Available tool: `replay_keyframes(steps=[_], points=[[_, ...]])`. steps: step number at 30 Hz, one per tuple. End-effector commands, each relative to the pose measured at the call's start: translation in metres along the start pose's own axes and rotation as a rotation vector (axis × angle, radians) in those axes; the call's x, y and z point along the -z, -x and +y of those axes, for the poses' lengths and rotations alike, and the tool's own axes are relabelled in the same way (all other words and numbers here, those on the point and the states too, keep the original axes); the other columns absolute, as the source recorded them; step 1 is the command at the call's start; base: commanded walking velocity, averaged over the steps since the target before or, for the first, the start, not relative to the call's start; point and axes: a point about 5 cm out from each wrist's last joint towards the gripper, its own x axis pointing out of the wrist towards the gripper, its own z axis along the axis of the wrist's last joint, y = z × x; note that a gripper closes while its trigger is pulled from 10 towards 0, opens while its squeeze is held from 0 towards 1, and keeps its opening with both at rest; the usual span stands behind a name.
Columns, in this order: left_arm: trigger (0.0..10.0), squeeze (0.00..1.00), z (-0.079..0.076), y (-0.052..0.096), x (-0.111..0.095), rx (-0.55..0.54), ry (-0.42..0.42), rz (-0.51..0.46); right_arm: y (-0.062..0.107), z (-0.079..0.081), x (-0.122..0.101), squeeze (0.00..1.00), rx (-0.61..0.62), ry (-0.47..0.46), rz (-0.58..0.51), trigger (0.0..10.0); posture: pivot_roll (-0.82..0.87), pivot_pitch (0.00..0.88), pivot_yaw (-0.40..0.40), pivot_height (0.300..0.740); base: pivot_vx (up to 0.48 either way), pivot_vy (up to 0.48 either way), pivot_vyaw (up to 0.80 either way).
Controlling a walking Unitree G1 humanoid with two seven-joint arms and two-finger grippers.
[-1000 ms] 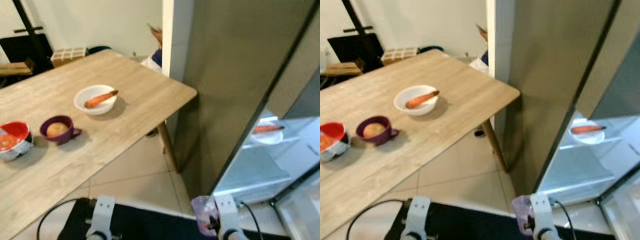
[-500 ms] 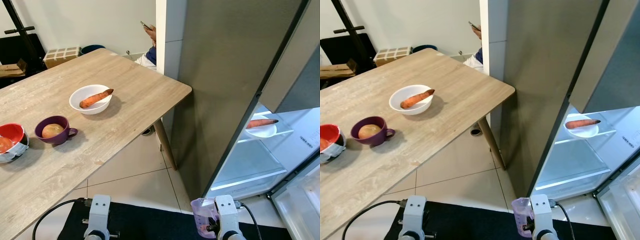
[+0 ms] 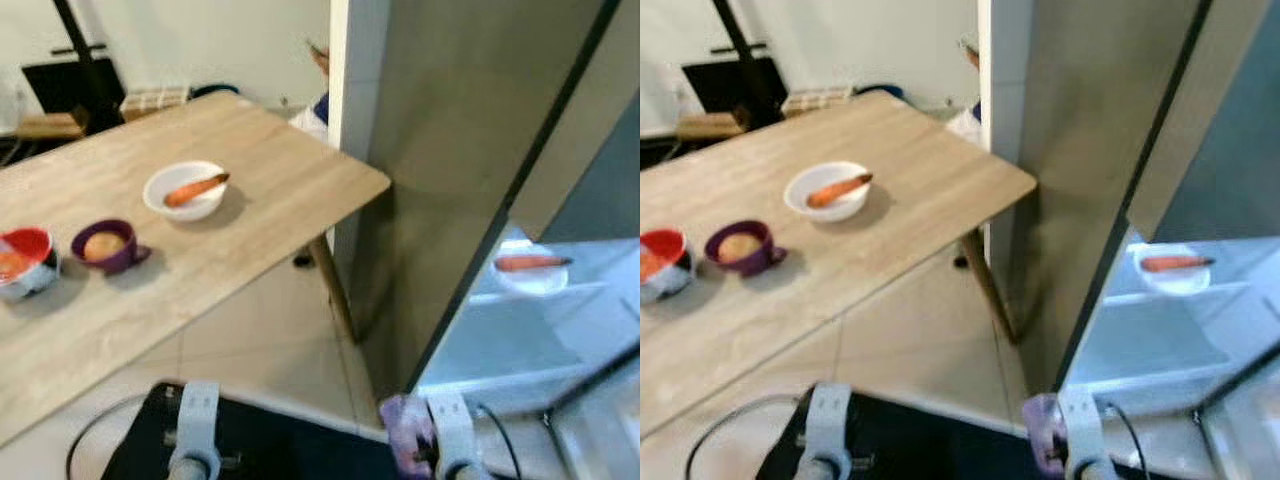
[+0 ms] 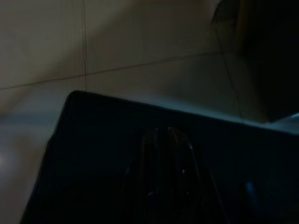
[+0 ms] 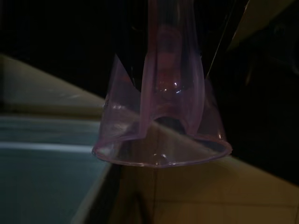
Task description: Restocking fridge
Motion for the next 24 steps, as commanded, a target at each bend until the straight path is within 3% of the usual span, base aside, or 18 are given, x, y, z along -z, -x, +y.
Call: replay_keyframes(steps=[1, 24], points=[[10.0, 0.0, -0.0005, 0.0014, 0.0035, 0.001, 0.004, 0.015, 0.0035, -0.0007, 0.0091, 0.0, 0.007, -0.016, 0.03, 10.0, -0.11, 0.102, 0.016, 0.74, 0.0, -0.352, 0.0], [10.0, 0.0, 0.0001, 0.0022, 0.0005, 0.001, 0.004, -0.018, 0.0042, 0.0, 0.0111, 0.0, 0.01, -0.012, 0.037, 10.0, -0.11, 0.106, 0.017, 0.74, 0.0, -0.345, 0.0]])
